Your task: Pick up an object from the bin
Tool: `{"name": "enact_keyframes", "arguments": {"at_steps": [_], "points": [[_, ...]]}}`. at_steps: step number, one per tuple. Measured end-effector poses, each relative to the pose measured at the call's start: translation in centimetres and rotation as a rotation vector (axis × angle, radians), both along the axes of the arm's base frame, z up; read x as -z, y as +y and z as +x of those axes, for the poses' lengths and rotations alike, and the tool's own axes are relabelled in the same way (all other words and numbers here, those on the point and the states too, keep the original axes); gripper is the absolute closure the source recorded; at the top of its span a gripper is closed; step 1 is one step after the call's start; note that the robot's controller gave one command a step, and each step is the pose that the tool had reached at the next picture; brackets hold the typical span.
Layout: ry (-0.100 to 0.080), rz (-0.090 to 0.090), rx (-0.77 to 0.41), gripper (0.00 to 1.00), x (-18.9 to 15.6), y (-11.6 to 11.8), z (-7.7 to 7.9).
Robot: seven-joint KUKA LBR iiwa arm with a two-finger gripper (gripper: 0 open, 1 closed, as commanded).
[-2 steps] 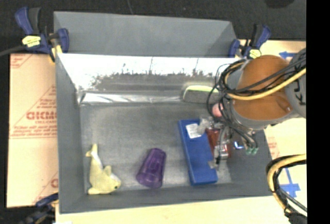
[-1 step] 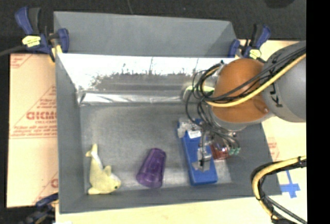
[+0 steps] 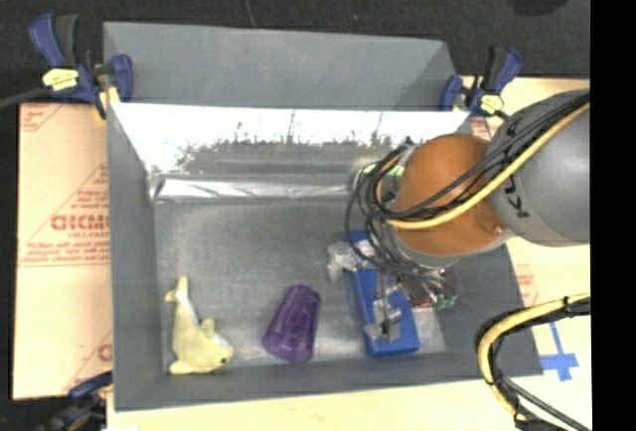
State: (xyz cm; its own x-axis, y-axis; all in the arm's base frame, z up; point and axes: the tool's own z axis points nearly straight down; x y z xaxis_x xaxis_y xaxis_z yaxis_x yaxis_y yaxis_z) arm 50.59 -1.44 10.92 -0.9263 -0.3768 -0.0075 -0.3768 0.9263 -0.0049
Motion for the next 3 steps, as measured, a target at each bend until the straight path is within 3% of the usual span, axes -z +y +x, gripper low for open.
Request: {"name": "enact_keyframes", "arguments": {"at_steps": [1, 2, 3], "points": [[0.0, 0.002, 0.087, 0.0, 0.9, 4.2, -1.1], [0.002, 0.003, 0.15, 0.0, 0.9, 5.6, -1.5], [-0.002, 0.001, -0.025, 0.0, 3.0, 5.7, 1.6]]}}
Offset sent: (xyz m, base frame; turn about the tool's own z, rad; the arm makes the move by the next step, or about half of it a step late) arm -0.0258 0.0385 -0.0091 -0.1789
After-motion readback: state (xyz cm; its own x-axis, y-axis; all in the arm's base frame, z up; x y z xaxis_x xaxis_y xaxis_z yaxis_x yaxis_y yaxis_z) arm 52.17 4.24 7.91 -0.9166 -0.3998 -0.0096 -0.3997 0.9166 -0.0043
